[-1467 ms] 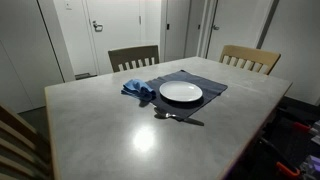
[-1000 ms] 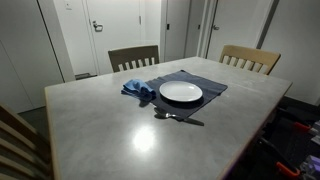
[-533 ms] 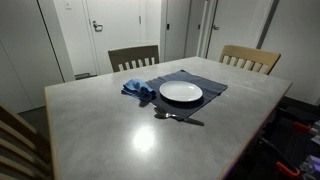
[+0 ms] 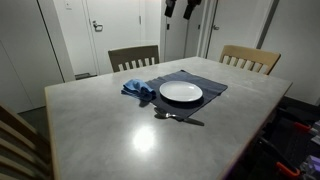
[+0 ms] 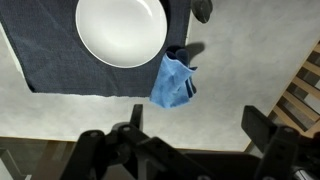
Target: Use the blue towel to wipe the white plate
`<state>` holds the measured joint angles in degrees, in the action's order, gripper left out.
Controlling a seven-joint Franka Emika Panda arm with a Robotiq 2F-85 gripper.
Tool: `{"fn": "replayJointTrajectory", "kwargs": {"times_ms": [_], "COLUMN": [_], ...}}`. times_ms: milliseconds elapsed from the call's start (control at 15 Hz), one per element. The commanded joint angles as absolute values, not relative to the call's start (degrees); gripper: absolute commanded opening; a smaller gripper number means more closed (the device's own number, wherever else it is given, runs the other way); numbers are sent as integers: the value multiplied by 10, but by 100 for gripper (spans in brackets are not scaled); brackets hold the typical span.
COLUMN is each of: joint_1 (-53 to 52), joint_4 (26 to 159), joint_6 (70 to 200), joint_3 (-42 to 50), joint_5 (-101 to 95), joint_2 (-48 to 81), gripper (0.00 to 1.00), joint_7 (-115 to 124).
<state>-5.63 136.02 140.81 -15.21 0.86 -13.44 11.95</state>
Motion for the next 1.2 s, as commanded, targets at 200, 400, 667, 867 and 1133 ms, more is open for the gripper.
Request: {"fn": "replayJointTrajectory", "kwargs": {"times_ms": [200,400,667,867,1133], "joint_1": [-65,-67,-73,-86,-122], "joint_4": [1351,1331,1268,1201,1106], "joint_6": [1408,1421,1438,1431,1412], "joint_3": [-141,-139,-136,-127,-98], "joint_5": [-27,-39,-51,-90,-116], "joint_2": [-106,-63,36,122,232], "gripper": [100,100,100,100,100], "joint_7": [113,100,81,95,122]}}
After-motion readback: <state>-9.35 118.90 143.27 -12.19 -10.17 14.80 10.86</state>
